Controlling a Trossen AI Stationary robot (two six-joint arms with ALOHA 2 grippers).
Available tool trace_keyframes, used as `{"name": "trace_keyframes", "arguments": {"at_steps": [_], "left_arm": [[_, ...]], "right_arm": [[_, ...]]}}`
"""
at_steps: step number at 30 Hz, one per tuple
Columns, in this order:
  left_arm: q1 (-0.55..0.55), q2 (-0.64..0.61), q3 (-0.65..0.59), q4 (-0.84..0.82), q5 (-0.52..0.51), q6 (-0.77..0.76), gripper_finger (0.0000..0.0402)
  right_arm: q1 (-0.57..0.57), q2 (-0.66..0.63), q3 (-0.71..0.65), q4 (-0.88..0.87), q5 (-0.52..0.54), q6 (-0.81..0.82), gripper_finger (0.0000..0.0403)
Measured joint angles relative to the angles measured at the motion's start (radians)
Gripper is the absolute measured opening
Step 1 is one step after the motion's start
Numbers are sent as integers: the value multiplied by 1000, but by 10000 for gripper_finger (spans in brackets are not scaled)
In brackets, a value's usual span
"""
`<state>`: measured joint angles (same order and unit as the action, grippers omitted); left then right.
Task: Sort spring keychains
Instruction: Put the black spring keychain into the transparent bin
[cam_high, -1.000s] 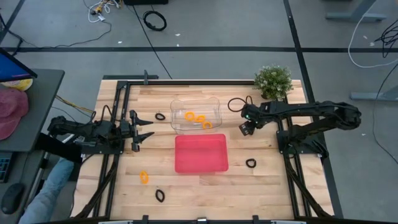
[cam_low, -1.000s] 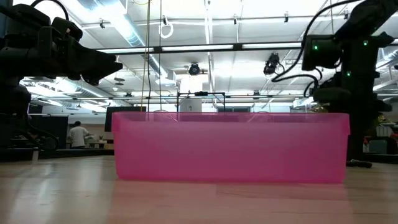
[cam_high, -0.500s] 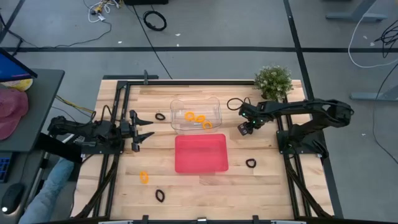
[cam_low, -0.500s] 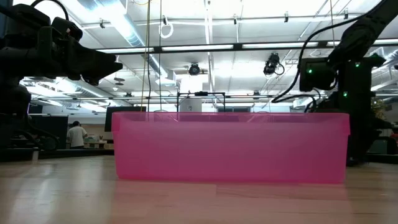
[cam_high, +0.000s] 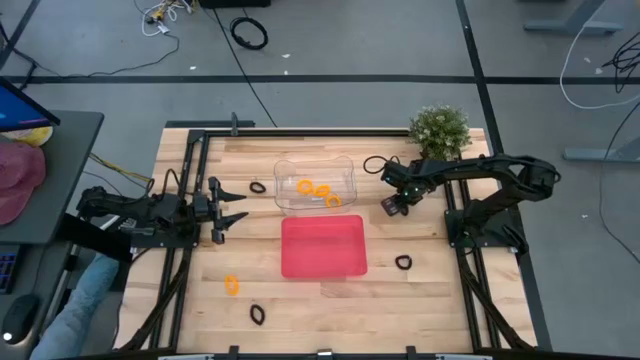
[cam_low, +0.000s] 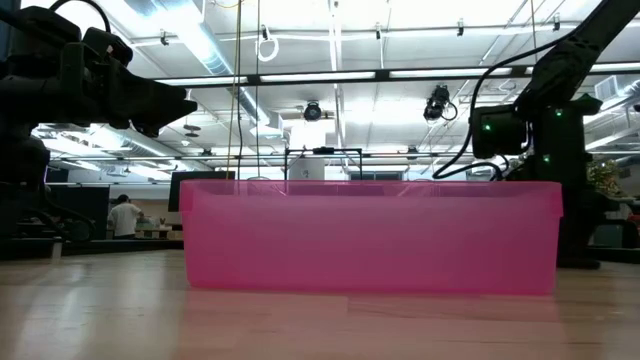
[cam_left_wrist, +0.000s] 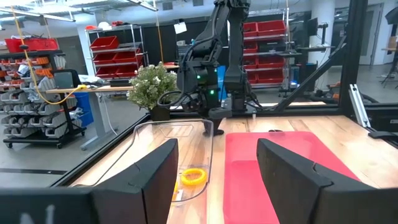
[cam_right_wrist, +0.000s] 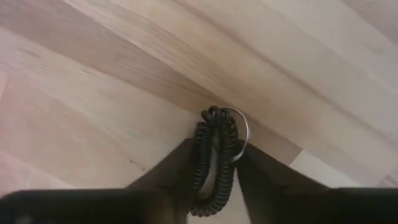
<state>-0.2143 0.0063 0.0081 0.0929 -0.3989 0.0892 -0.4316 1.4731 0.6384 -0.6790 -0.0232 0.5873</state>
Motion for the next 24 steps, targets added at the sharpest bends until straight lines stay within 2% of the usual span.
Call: {"name": "trace_keyframes", "arguments": {"at_steps": [4,6,10,13,15,18,21,24], "left_arm": [[0,0,0,0,0,0,223],[0,0,0,0,0,0,222],[0,0,0,0,0,0,222],[0,0,0,0,0,0,222],[0,0,0,0,0,0,223],[0,0,0,0,0,0,222],[0,0,0,0,0,0,222],[0,0,0,0,0,0,222]], "right_arm": [[-2,0,1,-17,-7,-28,35],[-4,0,2,-22,-5,-51,15],[-7,1,9,-42,-8,-62,26],[-5,3,45,-92,14,-91,16],[1,-3,68,-129,80,-116,9],[17,-26,114,-88,160,-132,9],[41,-56,137,-79,201,-148,9],[66,-104,153,5,248,-175,9]]}}
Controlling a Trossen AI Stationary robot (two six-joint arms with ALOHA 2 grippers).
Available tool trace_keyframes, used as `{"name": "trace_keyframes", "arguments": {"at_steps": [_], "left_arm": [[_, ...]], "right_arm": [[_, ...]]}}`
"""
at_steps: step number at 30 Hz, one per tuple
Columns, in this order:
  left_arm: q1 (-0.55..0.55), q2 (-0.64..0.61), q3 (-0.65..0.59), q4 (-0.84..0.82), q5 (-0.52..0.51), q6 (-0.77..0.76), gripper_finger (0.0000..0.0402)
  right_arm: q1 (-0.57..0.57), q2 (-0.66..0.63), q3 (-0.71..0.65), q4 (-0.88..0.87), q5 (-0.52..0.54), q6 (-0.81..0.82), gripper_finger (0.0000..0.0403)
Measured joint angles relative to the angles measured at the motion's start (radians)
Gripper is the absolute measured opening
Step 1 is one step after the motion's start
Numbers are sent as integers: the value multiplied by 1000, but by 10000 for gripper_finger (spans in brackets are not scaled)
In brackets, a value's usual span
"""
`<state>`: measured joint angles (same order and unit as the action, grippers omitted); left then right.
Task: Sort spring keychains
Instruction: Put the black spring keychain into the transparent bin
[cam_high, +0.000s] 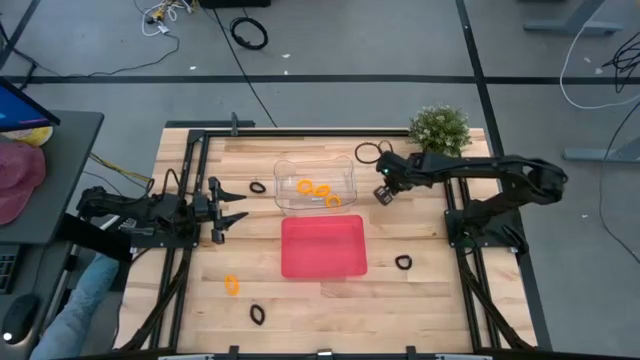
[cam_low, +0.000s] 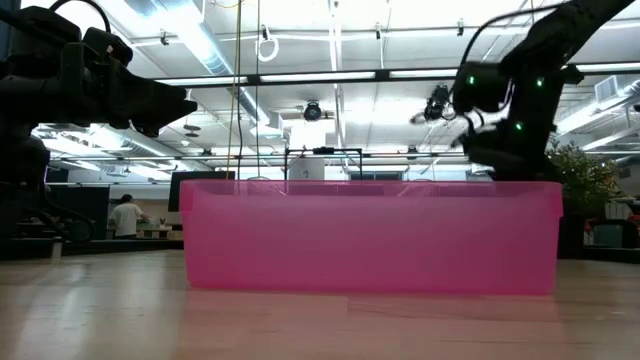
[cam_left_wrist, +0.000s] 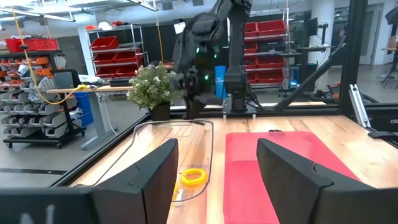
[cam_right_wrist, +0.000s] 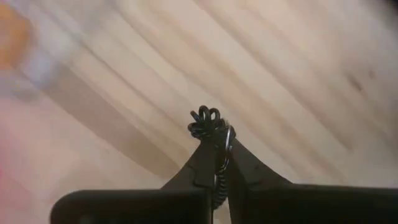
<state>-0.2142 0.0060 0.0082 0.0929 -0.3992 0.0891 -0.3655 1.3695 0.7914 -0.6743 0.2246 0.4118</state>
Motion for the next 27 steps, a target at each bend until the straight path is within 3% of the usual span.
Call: {"name": "trace_keyframes", "arguments": {"at_steps": [6,14,27], "left_arm": [[0,0,0,0,0,0,222],[0,0,0,0,0,0,222],[0,0,0,0,0,0,222]], "right_arm": [[29,-80,0,167,31,-25,9],[87,-94,0,346,30,-103,9],[102,-97,0,416,21,-163,9]]}}
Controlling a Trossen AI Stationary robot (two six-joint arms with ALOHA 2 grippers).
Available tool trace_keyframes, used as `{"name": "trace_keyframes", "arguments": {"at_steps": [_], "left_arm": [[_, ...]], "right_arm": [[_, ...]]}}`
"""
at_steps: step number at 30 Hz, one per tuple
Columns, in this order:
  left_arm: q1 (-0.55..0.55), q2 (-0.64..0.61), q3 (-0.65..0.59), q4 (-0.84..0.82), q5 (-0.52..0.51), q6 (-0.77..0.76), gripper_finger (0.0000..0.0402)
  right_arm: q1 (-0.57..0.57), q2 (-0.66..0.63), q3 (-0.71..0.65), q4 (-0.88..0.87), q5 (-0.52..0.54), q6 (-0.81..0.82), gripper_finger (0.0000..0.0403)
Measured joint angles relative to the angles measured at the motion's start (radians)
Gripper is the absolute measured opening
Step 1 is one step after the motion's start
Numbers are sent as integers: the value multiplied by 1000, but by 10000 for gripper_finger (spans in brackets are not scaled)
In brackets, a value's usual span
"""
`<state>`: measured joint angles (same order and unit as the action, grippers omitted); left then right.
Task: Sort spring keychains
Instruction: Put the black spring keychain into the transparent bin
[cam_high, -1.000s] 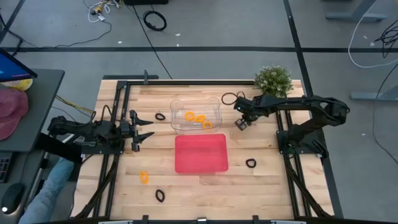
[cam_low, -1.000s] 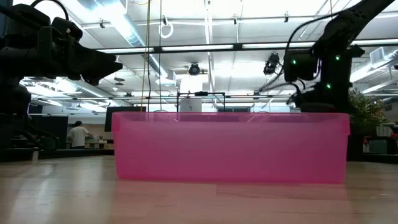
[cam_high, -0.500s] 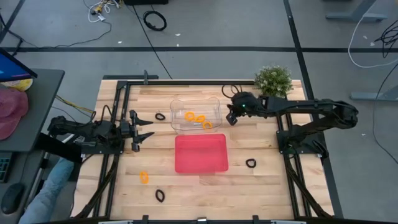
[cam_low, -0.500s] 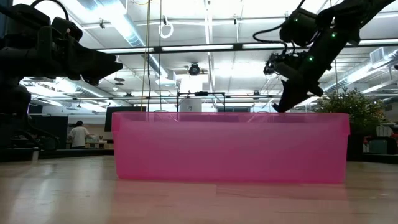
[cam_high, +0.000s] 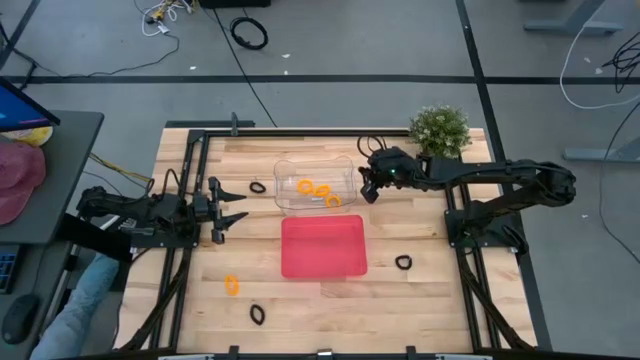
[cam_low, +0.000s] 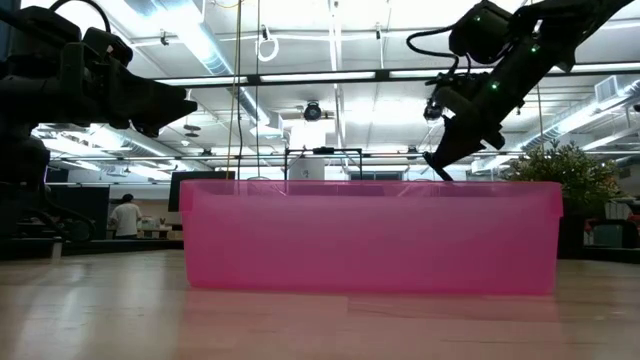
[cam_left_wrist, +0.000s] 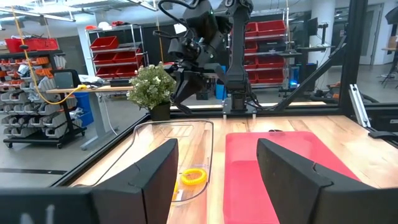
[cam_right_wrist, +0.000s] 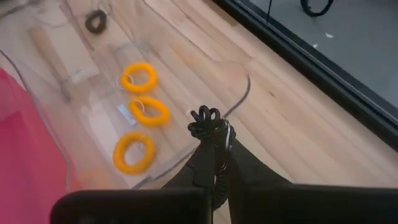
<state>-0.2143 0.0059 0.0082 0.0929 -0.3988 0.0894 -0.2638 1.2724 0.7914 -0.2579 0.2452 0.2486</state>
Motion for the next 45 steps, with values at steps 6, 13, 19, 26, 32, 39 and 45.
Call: {"name": "trace_keyframes", "arguments": {"at_steps": [6,13,19,26,32,39,45], "left_arm": [[0,0,0,0,0,0,222],[0,0,0,0,0,0,222],[0,0,0,0,0,0,222],[0,0,0,0,0,0,222],[0,0,0,0,0,0,222],[0,0,0,0,0,0,222],[0,0,0,0,0,0,222]], "right_arm": [[23,-27,0,46,1,-34,10],[81,-79,1,103,9,-81,10],[142,-93,1,188,9,-120,10],[223,-92,1,266,9,-136,10],[301,-76,2,358,9,-134,10],[374,-35,2,439,9,-135,10],[431,-7,2,417,9,-126,10]]}}
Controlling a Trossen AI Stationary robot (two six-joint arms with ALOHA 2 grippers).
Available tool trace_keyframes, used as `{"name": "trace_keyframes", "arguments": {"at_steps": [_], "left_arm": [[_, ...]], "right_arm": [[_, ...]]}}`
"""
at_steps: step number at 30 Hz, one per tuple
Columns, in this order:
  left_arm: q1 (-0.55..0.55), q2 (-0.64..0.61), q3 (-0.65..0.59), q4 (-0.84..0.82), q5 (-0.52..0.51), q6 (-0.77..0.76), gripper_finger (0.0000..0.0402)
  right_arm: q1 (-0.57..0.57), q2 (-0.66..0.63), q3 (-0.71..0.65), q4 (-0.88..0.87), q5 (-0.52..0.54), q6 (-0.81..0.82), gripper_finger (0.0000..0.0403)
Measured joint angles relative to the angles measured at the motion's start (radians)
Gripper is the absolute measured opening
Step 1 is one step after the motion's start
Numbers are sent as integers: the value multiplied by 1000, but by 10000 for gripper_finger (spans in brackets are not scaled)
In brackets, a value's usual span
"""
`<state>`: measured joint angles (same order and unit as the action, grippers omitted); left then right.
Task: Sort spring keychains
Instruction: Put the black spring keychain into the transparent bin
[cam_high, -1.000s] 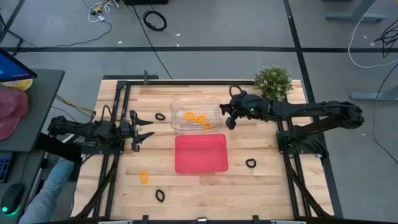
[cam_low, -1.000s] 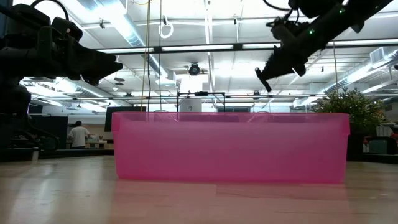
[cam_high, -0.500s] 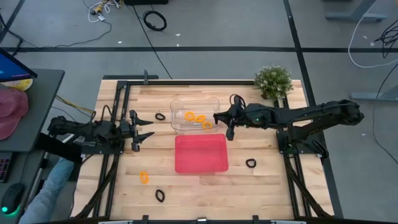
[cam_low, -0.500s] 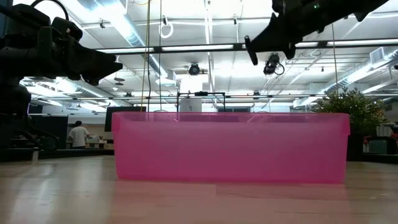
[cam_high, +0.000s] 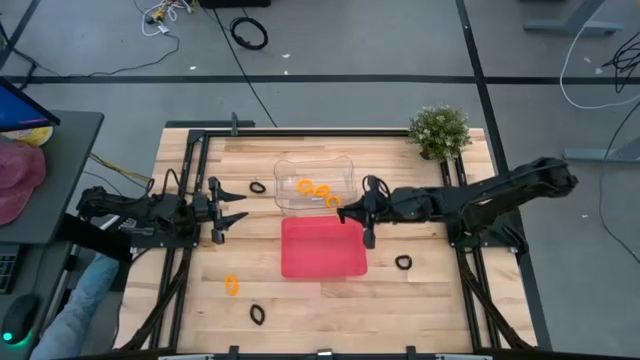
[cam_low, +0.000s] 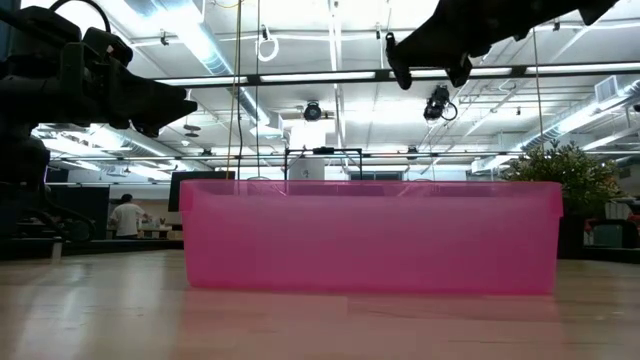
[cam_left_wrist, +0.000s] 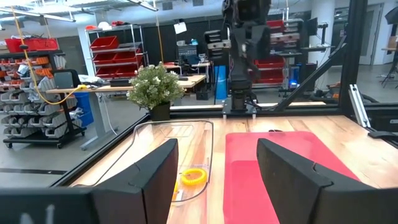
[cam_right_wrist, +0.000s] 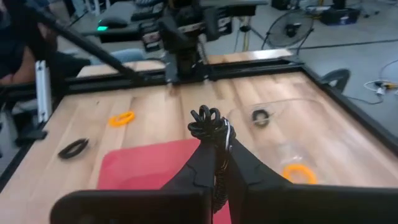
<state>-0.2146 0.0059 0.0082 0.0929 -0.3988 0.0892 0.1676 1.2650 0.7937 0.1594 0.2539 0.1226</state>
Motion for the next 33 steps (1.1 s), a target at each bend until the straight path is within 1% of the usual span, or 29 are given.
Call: {"name": "trace_keyframes", "arguments": {"at_steps": [9,14,26,33], "left_arm": [[0,0,0,0,0,0,222],[0,0,0,0,0,0,222],[0,0,0,0,0,0,222],[0,0,0,0,0,0,222]], "right_arm": [[96,39,0,20,0,22,10],[124,64,0,19,0,37,10],[102,70,0,12,0,26,30],[91,70,0,2,0,60,43]]}}
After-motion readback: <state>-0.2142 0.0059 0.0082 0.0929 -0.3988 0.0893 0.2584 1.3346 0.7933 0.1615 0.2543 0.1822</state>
